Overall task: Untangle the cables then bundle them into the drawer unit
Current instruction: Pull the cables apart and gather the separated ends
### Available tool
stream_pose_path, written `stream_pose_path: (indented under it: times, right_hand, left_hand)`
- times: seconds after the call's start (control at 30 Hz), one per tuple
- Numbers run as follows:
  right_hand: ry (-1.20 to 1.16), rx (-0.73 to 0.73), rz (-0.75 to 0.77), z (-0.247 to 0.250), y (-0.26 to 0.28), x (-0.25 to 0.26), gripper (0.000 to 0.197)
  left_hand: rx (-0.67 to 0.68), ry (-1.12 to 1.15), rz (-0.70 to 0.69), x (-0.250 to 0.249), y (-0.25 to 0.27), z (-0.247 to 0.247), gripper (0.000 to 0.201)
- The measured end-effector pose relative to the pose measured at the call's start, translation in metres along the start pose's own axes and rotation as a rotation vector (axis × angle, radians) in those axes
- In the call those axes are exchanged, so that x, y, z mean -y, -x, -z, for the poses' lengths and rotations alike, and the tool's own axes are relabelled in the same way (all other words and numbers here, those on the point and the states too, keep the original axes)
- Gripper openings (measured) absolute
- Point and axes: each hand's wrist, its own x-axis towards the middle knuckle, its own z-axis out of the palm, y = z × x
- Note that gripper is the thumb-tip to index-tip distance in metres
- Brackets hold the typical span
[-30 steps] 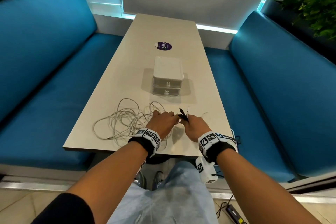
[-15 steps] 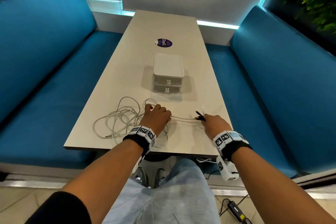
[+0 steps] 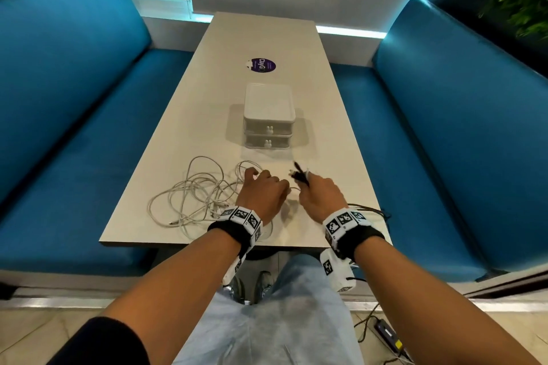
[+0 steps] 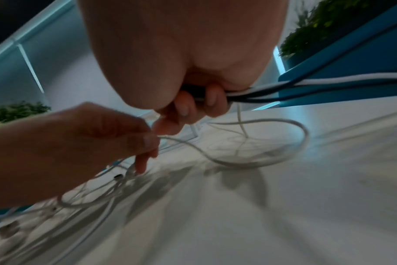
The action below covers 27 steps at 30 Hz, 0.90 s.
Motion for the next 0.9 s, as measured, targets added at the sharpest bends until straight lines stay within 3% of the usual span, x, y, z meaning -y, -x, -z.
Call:
stream_pose_path:
  times: [0.23,0.37,0.53,0.73,0.9]
  right_hand:
    - [0.022,0.167,0.021,0.001,-0.003,-0.007,0.027]
    - [0.193,0.137,-0.118,0.014,-0.001,-0.032,0.027]
    - [0.154,0.043,-0.285,0.023,0.004,-0.053,0.030]
    - [-0.069,-0.161,-0.191,0.031,0.007,-0.030,0.034]
    - [-0.071,-0.157,-0.057,0.027,0.009,-0.002,0.041]
  left_hand:
    - [0.049,0.091,-0.017,0.008,0.002,-0.001,0.024]
    - [0.092,0.063,-0.015,0.022,0.003,0.001,0.025]
    - [0.091,0.028,-0.013,0.024,-0.003,0.005,0.031]
    - [0.089,-0.037,0.040,0.008,-0.008,0.014,0.033]
    - [0.104,-0.056,0.038,0.003,-0.006,0.018,0.032]
